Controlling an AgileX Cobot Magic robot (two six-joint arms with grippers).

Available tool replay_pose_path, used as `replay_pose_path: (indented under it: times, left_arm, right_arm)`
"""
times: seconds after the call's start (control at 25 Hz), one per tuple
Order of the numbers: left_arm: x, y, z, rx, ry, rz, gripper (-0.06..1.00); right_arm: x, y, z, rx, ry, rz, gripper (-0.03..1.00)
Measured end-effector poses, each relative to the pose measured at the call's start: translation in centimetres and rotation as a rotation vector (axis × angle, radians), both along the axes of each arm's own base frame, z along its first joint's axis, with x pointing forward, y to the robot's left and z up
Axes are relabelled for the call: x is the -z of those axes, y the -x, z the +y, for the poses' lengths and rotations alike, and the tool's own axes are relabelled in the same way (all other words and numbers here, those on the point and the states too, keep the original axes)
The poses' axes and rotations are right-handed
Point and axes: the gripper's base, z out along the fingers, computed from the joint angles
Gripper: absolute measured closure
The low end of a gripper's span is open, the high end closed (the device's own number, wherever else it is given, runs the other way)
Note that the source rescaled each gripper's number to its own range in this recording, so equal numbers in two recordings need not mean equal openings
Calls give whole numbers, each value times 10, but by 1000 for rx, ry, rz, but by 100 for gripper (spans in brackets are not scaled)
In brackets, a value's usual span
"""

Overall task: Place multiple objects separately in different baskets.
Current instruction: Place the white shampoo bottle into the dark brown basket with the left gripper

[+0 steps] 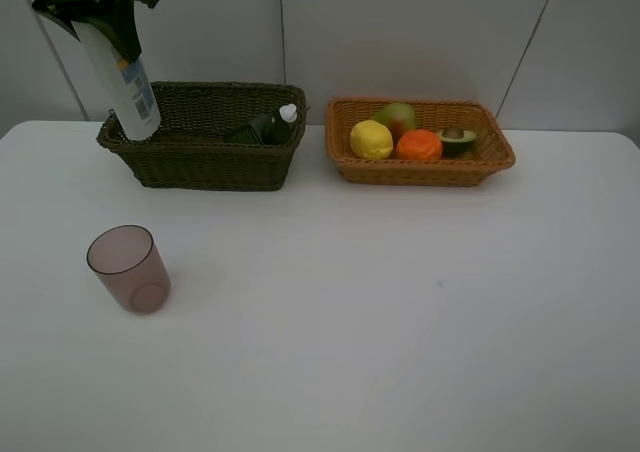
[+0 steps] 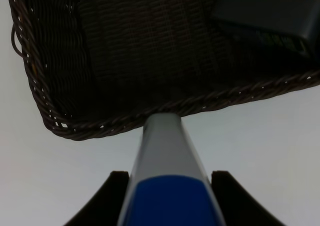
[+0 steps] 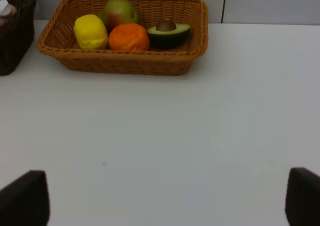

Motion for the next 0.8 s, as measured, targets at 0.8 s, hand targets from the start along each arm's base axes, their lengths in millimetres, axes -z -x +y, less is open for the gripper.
replay_pose_path:
  times: [0.8]
  left_arm:
    - [67, -54, 5, 32, -191, -124, 48]
  right_arm:
    - [0, 0, 0, 0, 0, 0, -3]
